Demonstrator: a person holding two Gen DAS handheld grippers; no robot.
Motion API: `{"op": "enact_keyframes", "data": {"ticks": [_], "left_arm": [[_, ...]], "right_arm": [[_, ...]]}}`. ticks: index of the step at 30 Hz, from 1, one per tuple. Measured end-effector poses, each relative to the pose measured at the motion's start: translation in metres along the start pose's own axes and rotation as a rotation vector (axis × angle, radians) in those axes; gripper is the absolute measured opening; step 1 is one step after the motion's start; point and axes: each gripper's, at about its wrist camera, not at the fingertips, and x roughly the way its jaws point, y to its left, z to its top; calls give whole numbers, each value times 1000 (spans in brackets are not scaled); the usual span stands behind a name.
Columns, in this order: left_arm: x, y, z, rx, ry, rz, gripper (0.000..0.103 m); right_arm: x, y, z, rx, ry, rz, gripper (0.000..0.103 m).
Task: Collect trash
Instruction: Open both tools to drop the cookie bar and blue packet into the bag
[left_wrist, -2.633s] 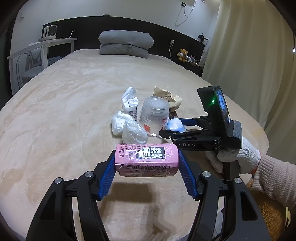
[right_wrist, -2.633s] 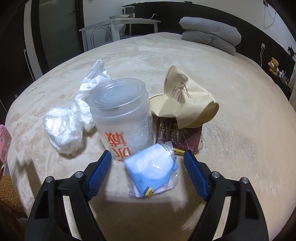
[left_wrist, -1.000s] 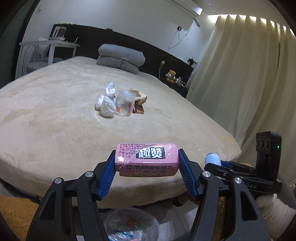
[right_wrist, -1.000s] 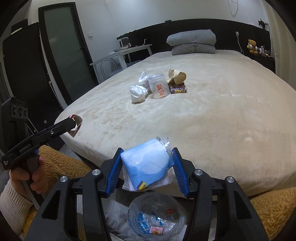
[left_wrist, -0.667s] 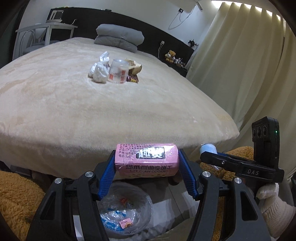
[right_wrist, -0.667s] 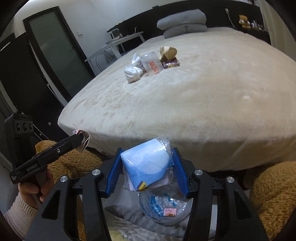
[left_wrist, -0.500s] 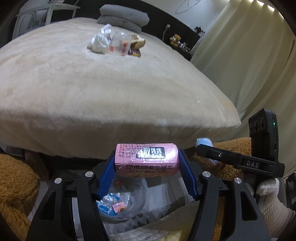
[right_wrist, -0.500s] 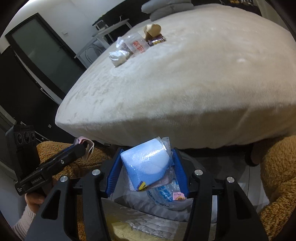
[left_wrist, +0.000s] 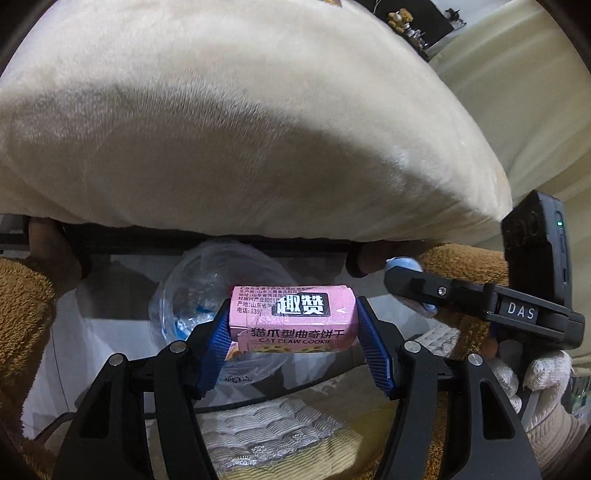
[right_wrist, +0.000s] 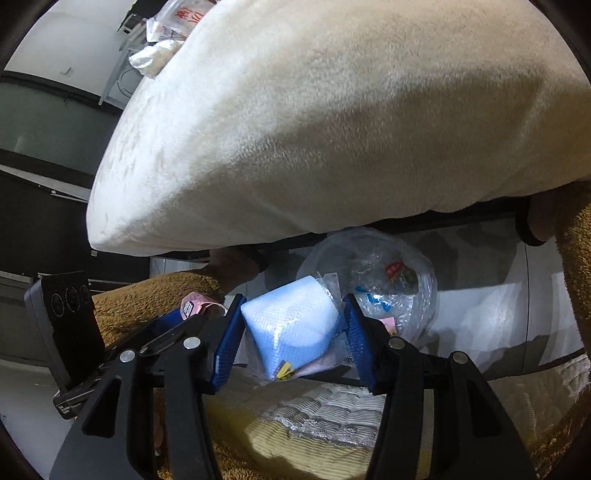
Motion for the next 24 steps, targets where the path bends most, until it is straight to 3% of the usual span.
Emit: {"op": "enact_keyframes", "data": {"ticks": [11, 16, 24], "left_arm": [[37, 22, -2, -80, 176, 63, 63], [50, 17, -6, -49, 223, 104, 63], [59, 21, -9, -50, 269, 131, 63]], "right_arm": [[34, -15, 7, 84, 119, -41, 53], [42, -15, 7, 103, 133, -79, 53], [59, -14, 5, 117, 194, -69, 53]]}}
